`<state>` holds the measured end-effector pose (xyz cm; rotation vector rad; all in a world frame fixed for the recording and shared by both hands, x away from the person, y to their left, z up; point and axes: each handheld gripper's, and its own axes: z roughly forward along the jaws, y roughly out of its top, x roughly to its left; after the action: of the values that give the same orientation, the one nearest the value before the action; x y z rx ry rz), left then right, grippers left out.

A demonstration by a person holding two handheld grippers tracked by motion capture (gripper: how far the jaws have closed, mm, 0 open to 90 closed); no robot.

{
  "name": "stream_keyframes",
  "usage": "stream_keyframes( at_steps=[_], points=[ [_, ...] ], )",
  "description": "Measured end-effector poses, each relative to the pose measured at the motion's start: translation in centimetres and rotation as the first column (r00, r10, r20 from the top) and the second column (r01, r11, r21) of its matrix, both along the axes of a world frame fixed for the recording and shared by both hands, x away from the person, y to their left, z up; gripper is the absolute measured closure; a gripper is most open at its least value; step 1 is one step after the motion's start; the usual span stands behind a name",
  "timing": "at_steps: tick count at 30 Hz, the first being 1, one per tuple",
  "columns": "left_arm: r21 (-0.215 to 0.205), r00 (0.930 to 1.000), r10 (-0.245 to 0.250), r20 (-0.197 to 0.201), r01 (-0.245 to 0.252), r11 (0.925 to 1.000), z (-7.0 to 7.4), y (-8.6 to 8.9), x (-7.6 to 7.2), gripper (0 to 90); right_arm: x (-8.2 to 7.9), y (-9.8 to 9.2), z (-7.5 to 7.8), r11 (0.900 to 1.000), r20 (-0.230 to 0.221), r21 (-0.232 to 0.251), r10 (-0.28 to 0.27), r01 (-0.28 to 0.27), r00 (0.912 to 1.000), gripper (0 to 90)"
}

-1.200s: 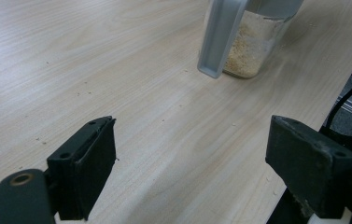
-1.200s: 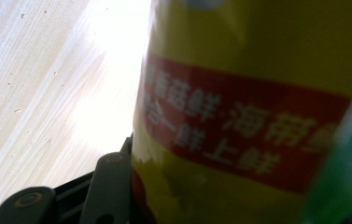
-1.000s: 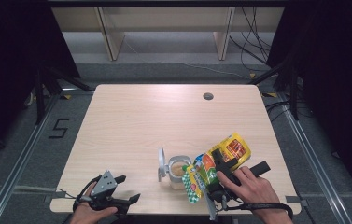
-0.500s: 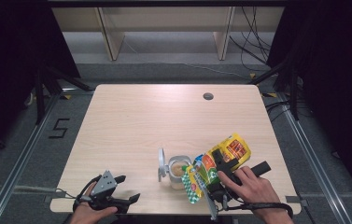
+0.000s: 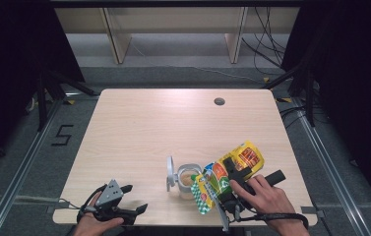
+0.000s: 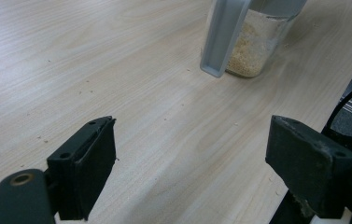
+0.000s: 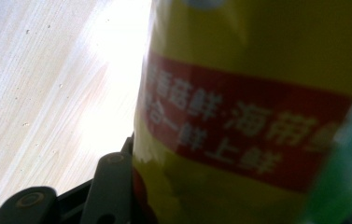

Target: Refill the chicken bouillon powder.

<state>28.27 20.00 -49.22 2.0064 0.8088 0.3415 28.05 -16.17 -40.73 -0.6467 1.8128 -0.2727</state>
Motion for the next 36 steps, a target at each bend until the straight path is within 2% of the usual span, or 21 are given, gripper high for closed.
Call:
stream_keyframes(
  at_steps=[5,6,7,8,10,11,12,13,18,19,21,23,24,25,26,27,28,30,33,35,36],
  points=[
    [0.003,1.0000,0.000,0.007,0.000,1.0000,0.02,0.08,0.06,15.4,0.06,-0.20,0.07,1.000,-0.001,0.010,-0.003,0.003,1.0000,57.3],
    [0.002,1.0000,0.001,0.006,-0.001,1.0000,0.02,0.07,0.06,15.4,-0.17,-0.32,-0.18,0.998,-0.010,0.048,-0.046,0.047,0.9989,57.3],
    [0.004,1.0000,-0.001,0.006,0.001,1.0000,0.01,0.07,0.08,15.4,-0.14,-0.36,-0.22,0.998,-0.011,0.052,-0.042,0.042,0.9991,57.3],
    [0.002,1.0000,0.001,0.005,-0.001,1.0000,-0.01,0.05,0.08,15.4,-0.01,-0.07,0.10,1.000,-0.006,0.006,-0.009,0.009,0.9999,57.2],
    [0.002,1.0000,0.004,-0.005,-0.004,1.0000,0.00,0.06,0.04,15.4,-0.05,-0.38,-0.23,0.998,-0.014,0.051,-0.033,0.034,0.9994,57.3],
    [-0.011,0.9999,0.011,-0.008,-0.011,0.9999,-0.04,-0.01,-0.01,15.4,0.04,-0.18,-0.08,1.000,-0.011,0.023,-0.014,0.014,0.9998,57.3],
    [0.018,1.0000,0.000,0.005,0.000,0.9998,0.04,0.21,0.12,15.4,-0.19,-0.54,-0.44,0.994,-0.017,0.083,-0.064,0.065,0.9978,57.3],
    [0.004,1.0000,0.002,-0.002,-0.002,1.0000,0.03,0.14,0.05,15.4,0.03,-0.28,-0.12,0.999,-0.016,0.033,-0.019,0.020,0.9997,57.3],
    [-0.005,0.9998,0.012,-0.015,-0.012,0.9999,-0.03,0.01,-0.03,15.4,0.04,-0.33,-0.13,0.999,-0.022,0.044,-0.015,0.016,0.9997,57.3],
    [-0.011,0.9996,0.020,-0.022,-0.020,0.9997,-0.04,-0.03,-0.09,15.4,-0.04,-0.49,-0.30,0.997,-0.025,0.068,-0.033,0.035,0.9991,57.3],
    [-0.002,1.0000,0.003,0.000,-0.003,1.0000,0.00,0.08,0.02,15.4,0.03,-0.38,-0.21,0.999,-0.024,0.045,-0.019,0.020,0.9995,57.3],
    [-0.016,0.9999,0.014,-0.001,-0.014,0.9998,-0.02,-0.02,-0.06,15.4,-0.07,-0.53,-0.32,0.997,-0.028,0.066,-0.034,0.035,0.9991,57.3],
    [-0.011,0.9999,0.016,-0.002,-0.016,0.9998,0.01,0.00,-0.09,15.4,-0.12,-0.55,-0.30,0.997,-0.026,0.069,-0.038,0.040,0.9989,57.3],
    [-0.012,0.9999,0.015,-0.004,-0.015,0.9998,-0.01,0.00,-0.10,15.4,-0.06,-0.44,-0.13,0.998,-0.022,0.050,-0.022,0.023,0.9995,57.3],
    [-0.013,0.9999,0.013,-0.004,-0.013,0.9998,-0.04,0.00,-0.09,15.4,-0.22,-0.67,-0.34,0.995,-0.025,0.089,-0.050,0.052,0.9984,57.3],
    [-0.003,1.0000,0.010,0.000,-0.010,0.9999,-0.03,0.05,-0.06,15.4,-0.07,-0.49,-0.13,0.998,-0.021,0.055,-0.020,0.022,0.9996,57.3],
    [0.030,0.9998,-0.007,0.016,0.007,0.9995,0.04,0.26,0.11,15.4,-0.05,-0.40,-0.05,0.999,-0.019,0.039,-0.016,0.017,0.9997,57.3],
    [0.010,1.0000,0.003,0.000,-0.003,0.9999,-0.02,0.09,-0.07,15.4,-0.09,-0.52,-0.30,0.997,-0.021,0.062,-0.034,0.035,0.9992,57.3],
    [0.012,1.0000,-0.001,0.006,0.001,0.9999,-0.01,0.16,0.00,15.4,-0.13,-0.32,-0.18,0.999,-0.007,0.030,-0.027,0.027,0.9996,57.3],
    [0.037,0.9996,-0.010,0.026,0.009,0.9993,0.05,0.31,0.20,15.4,-0.24,-0.19,-0.12,0.999,0.000,0.024,-0.028,0.028,0.9996,57.3],
    [-0.017,0.9999,0.014,-0.001,-0.014,0.9998,-0.09,-0.04,-0.08,15.4,-0.27,-0.13,-0.06,0.999,0.003,0.023,-0.022,0.022,0.9998,57.3]
  ],
)
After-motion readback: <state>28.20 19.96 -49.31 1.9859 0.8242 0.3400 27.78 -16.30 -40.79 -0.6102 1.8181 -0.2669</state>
